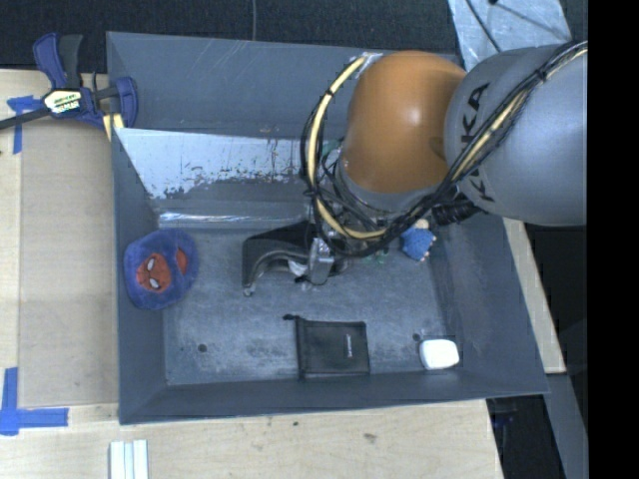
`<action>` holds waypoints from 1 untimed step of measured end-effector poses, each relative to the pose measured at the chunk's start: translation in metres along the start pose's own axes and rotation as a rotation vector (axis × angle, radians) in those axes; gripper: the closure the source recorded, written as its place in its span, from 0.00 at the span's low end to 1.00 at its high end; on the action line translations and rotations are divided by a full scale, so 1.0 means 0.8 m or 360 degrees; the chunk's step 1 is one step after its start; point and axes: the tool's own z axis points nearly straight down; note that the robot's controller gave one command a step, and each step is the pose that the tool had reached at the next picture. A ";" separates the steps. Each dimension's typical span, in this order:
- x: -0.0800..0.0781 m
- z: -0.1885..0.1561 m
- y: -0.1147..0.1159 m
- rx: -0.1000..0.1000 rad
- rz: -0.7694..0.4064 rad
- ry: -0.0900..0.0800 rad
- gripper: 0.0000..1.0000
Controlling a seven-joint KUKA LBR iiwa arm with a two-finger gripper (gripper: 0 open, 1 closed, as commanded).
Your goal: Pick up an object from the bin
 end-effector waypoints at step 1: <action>-0.015 -0.085 -0.025 0.0003 -0.0159 0.0003 1.00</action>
Offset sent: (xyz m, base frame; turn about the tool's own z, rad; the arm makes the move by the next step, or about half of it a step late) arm 0.0094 -0.0187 0.0666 -0.1018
